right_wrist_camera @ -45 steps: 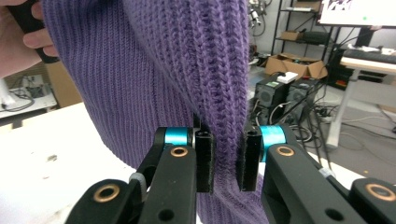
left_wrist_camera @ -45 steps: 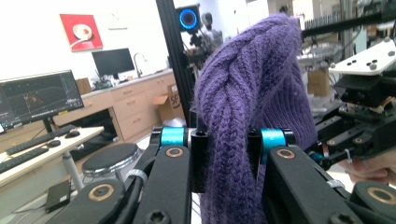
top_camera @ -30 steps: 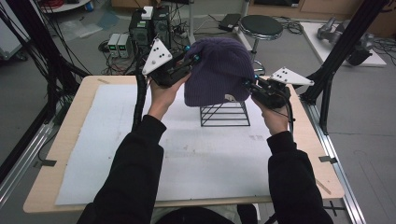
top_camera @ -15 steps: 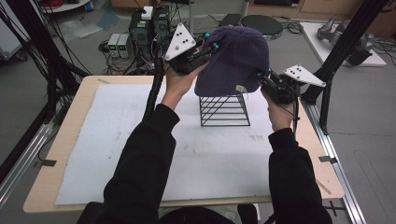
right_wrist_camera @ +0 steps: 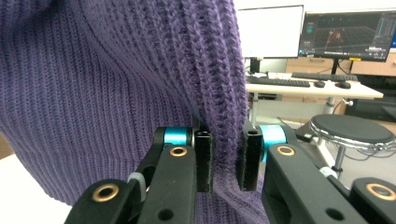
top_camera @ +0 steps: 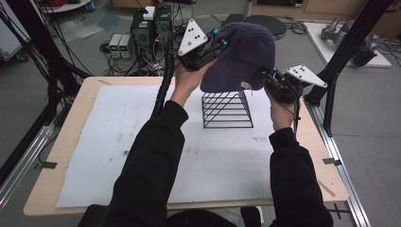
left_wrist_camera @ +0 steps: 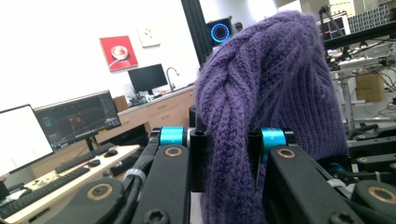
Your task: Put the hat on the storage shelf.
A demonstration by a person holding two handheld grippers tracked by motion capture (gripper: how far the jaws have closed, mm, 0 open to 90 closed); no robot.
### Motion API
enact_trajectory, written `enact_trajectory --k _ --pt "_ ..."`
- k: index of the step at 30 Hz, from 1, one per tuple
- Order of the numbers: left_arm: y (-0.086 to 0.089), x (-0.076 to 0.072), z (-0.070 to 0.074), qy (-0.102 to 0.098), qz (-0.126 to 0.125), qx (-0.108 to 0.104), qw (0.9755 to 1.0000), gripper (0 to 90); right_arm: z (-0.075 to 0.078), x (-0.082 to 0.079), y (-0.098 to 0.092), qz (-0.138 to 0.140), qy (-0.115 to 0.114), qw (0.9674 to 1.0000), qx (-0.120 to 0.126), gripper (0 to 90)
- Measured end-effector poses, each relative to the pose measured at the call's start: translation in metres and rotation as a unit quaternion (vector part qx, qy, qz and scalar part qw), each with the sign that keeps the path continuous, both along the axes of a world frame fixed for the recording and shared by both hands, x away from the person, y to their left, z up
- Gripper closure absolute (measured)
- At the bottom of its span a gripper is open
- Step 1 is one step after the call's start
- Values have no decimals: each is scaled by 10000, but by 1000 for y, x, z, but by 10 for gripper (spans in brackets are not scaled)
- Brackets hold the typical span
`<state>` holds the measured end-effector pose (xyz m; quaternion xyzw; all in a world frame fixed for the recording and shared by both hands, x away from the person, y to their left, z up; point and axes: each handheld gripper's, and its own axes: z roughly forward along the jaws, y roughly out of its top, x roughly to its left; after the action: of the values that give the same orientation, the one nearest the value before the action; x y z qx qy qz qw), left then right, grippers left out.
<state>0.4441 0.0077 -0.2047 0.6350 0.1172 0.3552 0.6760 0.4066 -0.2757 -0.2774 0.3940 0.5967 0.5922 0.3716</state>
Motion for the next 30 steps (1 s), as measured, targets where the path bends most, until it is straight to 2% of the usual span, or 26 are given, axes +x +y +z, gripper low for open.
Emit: enact_trajectory --k 8,14,30 --pt "1 2 -20 206 -53 46 9998 788 -12 -1 -1 46 317 9994 -161 804" --pt "0 0 -36 327 -104 136 9993 786 -29 -2 -3 53 496 9986 -196 804" --pt "0 -3 -68 615 -132 75 9980 783 -59 -11 -1 119 707 9972 -233 802"
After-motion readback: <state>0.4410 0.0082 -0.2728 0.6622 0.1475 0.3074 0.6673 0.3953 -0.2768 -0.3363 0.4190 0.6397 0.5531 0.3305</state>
